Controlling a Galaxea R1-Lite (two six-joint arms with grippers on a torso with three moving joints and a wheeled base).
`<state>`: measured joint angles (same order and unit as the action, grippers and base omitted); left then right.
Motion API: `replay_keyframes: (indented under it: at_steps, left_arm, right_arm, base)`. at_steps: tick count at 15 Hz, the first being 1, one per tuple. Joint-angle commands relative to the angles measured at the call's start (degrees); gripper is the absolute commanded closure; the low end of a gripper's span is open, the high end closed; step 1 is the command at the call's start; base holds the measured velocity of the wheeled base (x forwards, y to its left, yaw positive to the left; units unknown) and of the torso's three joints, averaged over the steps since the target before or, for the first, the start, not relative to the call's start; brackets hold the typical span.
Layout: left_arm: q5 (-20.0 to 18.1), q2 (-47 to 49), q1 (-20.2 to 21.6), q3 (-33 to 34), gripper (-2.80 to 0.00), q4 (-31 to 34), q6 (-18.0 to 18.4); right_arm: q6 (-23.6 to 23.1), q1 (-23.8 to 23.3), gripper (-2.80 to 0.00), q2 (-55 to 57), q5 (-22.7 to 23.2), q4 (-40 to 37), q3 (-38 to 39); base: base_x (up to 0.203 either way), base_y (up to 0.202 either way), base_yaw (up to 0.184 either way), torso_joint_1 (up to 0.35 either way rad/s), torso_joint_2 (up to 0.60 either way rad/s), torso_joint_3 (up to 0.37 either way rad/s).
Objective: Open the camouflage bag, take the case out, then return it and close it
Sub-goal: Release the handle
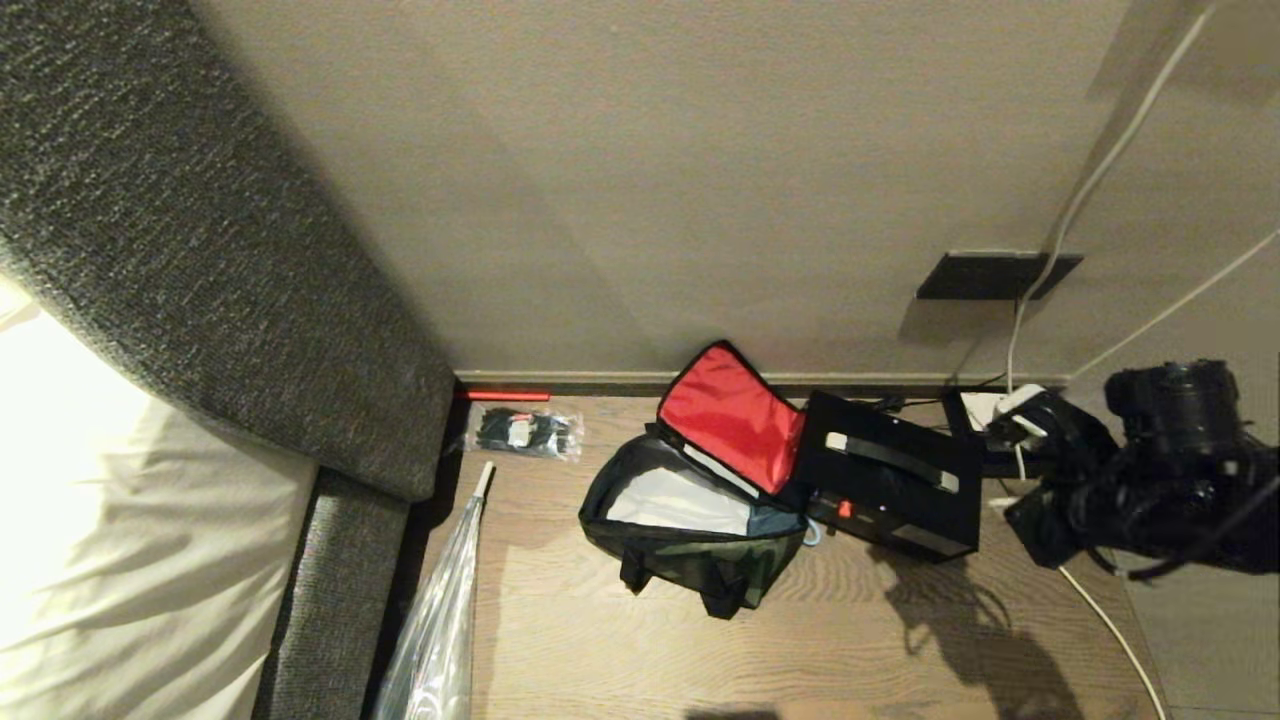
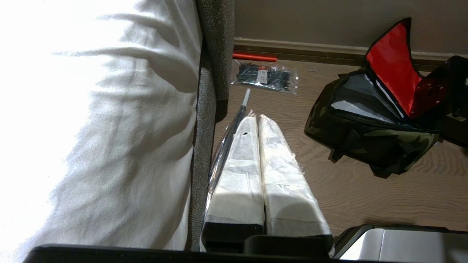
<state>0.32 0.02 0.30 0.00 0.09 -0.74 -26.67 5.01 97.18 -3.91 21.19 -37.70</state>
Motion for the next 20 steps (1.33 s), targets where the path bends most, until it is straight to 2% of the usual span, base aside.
replay_keyframes:
  at_steps: [1,2,3,5,6,7,8,10,13,17,20]
  left_arm:
    - [0.04,-0.11,0.05,0.18,0.0,0.0,-0.05]
    - [0.04,-0.11,0.05,0.12,0.0,0.0,-0.05]
    - [0.04,-0.11,0.05,0.09,0.0,0.0,-0.05]
    - [0.04,-0.11,0.04,0.18,0.0,0.0,-0.05]
    - [0.04,-0.11,-0.03,0.18,0.0,0.0,-0.05]
    - [0.04,-0.11,-0.02,0.16,0.0,0.0,-0.05]
    - [0.04,-0.11,-0.02,0.18,0.0,0.0,-0.05]
    - [0.04,-0.11,0.05,0.14,0.0,0.0,-0.05]
    - [0.04,-0.11,-0.02,0.18,0.0,0.0,-0.05]
    - [0.04,-0.11,0.05,0.18,0.0,0.0,-0.05]
    - [0.04,-0.11,0.05,0.18,0.0,0.0,-0.05]
  right_arm:
    - [-0.75,0.06,-2.8,16.32,-0.22,0.64,-10.99]
    - [-2.7,0.07,-2.8,20.79,-0.46,0.86,-15.34]
    - [-7.0,0.08,-2.8,24.87,-1.61,1.2,-19.35]
    - [-23.1,0.07,-2.8,30.76,-6.36,4.0,-24.26]
    - [-29.29,0.05,-2.8,33.19,-7.66,6.58,-25.46]
    - [-34.17,0.04,-2.8,35.29,-8.57,9.44,-26.35]
    - [-36.94,0.02,-2.8,36.89,-9.17,11.28,-27.19]
    - [-38.14,0.08,-2.8,39.37,-11.17,12.19,-30.26]
    - [-44.57,0.08,-2.8,42.03,-14.35,13.93,-32.49]
    - [-45.02,0.04,-2.8,43.51,-14.97,16.94,-33.09]
    - [-42.54,0.5,-2.8,43.37,-15.54,19.4,-32.51]
  base:
    - [0.0,0.0,0.0,0.0,0.0,0.0]
    - [0.0,0.0,0.0,0.0,0.0,0.0]
    - [0.0,0.0,0.0,0.0,0.0,0.0]
    - [0.0,0.0,0.0,0.0,0.0,0.0]
    - [0.0,0.0,0.0,0.0,0.0,0.0]
    - [0.0,0.0,0.0,0.0,0.0,0.0]
    - [0.0,0.0,0.0,0.0,0.0,0.0]
    - [0.0,0.0,0.0,0.0,0.0,0.0]
    - [0.0,0.0,0.0,0.0,0.0,0.0]
    - [0.0,0.0,0.0,0.0,0.0,0.0]
    - [0.0,0.0,0.0,0.0,0.0,0.0]
